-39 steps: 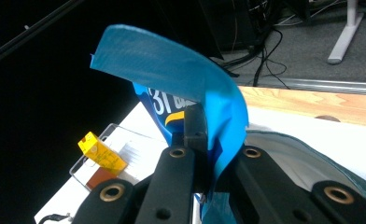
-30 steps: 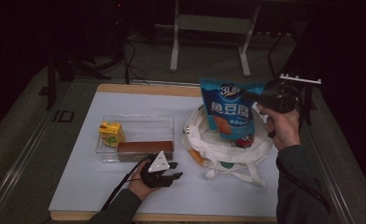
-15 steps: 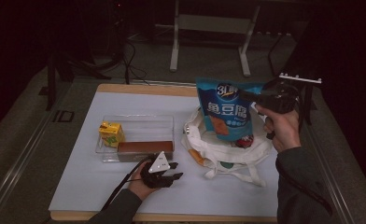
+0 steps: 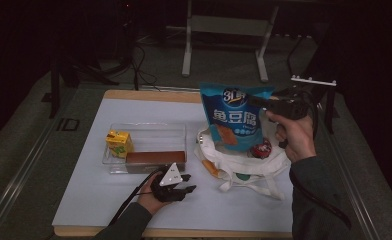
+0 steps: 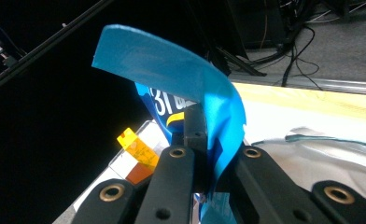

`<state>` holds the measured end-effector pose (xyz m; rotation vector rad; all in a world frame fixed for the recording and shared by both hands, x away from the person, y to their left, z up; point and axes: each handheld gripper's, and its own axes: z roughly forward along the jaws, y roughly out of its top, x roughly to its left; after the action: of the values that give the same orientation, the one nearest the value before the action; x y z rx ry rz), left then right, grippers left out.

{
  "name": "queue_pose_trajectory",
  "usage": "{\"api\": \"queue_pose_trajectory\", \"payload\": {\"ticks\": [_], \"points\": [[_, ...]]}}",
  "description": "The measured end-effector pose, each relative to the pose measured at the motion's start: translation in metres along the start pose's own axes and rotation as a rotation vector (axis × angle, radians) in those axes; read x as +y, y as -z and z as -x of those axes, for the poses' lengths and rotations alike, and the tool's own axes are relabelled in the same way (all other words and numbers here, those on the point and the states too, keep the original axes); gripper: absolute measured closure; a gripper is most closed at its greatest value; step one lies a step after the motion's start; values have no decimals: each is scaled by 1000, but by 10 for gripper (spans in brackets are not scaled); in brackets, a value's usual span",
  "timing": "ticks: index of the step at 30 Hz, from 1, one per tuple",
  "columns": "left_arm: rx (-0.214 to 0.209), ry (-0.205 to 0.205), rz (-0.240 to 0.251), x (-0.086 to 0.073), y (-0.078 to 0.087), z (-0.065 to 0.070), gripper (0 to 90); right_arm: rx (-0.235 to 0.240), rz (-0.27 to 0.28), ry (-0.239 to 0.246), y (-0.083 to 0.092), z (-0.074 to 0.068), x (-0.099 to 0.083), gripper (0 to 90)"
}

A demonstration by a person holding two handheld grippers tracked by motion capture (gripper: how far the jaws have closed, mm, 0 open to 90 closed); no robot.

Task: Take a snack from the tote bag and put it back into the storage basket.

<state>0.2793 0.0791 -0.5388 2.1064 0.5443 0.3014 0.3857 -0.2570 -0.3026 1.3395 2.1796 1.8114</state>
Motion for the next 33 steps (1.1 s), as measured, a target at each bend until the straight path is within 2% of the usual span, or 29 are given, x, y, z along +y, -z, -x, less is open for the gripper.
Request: {"api": "queue_pose_trajectory", "payload": {"ticks": [33], "points": [[-5, 2, 6, 0, 0, 1, 560, 111, -24, 24, -33, -36, 8, 891]]}}
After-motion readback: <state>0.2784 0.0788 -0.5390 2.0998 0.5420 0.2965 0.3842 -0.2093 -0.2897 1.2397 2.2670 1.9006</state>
